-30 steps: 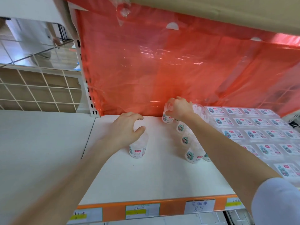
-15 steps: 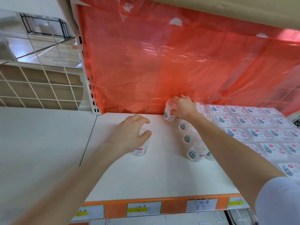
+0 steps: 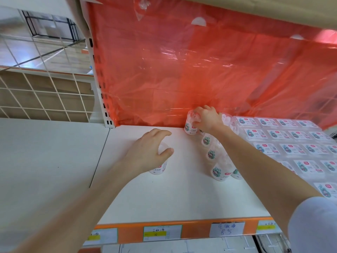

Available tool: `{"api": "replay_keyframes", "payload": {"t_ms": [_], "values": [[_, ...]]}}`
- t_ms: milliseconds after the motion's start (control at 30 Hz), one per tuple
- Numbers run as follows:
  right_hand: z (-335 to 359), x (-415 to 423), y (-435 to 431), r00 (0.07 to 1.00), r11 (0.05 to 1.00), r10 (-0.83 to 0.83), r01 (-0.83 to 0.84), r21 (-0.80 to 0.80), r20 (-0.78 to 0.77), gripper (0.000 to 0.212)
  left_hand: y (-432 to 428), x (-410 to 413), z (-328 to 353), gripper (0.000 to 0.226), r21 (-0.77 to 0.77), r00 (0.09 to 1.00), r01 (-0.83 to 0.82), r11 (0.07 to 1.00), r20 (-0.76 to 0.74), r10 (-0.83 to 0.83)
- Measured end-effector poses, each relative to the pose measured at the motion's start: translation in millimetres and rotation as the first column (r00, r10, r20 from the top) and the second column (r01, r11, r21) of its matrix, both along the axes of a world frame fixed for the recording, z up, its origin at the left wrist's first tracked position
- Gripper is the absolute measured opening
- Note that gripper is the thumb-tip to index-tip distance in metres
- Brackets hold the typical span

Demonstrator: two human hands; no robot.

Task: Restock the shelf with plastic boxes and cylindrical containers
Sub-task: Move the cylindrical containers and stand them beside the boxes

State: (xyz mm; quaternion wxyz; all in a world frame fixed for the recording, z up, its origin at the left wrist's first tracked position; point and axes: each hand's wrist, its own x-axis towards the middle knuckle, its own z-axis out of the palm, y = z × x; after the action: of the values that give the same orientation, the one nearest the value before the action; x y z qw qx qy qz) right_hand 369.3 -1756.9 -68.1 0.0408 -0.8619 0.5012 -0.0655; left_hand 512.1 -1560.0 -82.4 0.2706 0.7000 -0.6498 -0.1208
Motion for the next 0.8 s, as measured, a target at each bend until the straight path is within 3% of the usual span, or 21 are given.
{"api": "replay_keyframes", "payload": {"t_ms": [233, 400, 600, 800], "values": [[-0.8, -8.8, -2.5, 0.998, 1.0, 0.021, -0.022, 0.02, 0.06, 0.045, 7.5, 5.9, -0.6, 0.074, 0.098, 0.998, 0.042, 0.994, 0.04, -0.046], [4.1, -24.0, 1.6, 0.995, 1.0, -0.019, 0.018, 0.014, 0.095, 0.035, -1.3, 7.8, 5.2, 0.068, 0.091, 0.999, 0.039, 0.995, 0.007, -0.04], [9.2, -53.5, 18.0, 0.985, 0.995, -0.095, 0.098, -0.018, 0.145, 0.04, -30.2, -8.0, 12.6, 0.061, 0.037, 0.997, 0.074, 0.997, -0.016, -0.074], [8.2, -77.6, 17.8, 0.991, 0.996, -0.091, 0.093, -0.01, 0.095, 0.041, -66.8, -33.0, 14.2, 0.059, 0.002, 0.996, 0.075, 0.997, -0.041, -0.075]]}}
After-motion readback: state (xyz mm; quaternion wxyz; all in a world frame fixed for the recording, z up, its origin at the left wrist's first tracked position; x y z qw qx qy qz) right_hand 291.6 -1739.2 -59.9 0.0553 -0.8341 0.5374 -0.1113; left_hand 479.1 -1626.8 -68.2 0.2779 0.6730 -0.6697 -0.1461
